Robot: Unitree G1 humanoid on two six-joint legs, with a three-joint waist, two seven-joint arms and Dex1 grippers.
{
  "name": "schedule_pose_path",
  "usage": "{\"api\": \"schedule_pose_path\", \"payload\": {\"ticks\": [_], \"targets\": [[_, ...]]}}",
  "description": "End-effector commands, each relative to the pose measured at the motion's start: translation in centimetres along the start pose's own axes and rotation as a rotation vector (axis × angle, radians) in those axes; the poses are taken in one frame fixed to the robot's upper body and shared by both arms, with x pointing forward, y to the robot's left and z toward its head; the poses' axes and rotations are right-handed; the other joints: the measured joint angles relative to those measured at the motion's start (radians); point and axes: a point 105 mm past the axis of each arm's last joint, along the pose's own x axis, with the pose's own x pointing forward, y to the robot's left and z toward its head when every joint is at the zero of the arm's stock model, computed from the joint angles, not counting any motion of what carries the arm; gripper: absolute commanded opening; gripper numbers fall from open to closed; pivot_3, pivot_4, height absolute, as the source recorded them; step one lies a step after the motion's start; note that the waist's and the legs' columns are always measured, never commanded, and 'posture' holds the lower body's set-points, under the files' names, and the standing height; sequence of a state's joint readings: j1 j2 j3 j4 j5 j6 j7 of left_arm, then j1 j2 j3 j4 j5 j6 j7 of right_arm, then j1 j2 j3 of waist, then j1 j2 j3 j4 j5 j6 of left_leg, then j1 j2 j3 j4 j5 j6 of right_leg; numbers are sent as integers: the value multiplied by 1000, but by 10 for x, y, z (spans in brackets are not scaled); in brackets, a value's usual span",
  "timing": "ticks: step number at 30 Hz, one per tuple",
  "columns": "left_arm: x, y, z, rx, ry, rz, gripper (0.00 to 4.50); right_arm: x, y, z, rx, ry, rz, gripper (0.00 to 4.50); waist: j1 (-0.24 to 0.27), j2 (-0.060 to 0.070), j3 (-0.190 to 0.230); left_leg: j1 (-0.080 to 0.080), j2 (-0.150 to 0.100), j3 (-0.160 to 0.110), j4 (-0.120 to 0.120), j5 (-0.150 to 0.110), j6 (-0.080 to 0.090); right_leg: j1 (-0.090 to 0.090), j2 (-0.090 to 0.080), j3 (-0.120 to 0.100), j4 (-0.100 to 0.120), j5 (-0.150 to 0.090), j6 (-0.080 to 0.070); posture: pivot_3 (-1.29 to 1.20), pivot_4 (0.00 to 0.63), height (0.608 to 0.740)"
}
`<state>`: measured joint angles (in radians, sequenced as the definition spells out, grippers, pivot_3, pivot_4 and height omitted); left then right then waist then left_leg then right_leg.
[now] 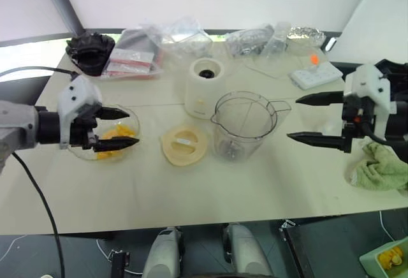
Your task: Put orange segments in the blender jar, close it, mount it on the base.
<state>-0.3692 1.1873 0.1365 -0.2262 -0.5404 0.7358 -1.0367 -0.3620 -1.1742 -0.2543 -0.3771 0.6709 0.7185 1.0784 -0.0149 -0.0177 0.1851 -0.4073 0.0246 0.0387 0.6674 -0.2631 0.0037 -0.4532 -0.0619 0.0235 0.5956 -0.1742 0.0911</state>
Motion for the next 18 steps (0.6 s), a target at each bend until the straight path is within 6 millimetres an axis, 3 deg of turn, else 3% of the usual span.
{"api": "schedule_pose_path", "payload": {"ticks": [1,8,18], "targets": [[-2,29,-26,37,129,125,3794,0,3,7,-32,-19,-19,4440,-1,0,0,0,0,0,0,0,0,0,0,0,0,0,0,0,150,740],[10,49,-85,-24,370,117,3794,14,10,7,-20,-50,-13,4440,3,-1,0,-2,0,2,0,0,0,-2,0,1,0,0,0,0,150,740],[42,73,-108,-91,555,182,3794,22,16,13,-17,-61,62,4440,3,-4,-1,-2,0,2,2,0,0,-1,0,1,1,1,0,0,150,740]]}}
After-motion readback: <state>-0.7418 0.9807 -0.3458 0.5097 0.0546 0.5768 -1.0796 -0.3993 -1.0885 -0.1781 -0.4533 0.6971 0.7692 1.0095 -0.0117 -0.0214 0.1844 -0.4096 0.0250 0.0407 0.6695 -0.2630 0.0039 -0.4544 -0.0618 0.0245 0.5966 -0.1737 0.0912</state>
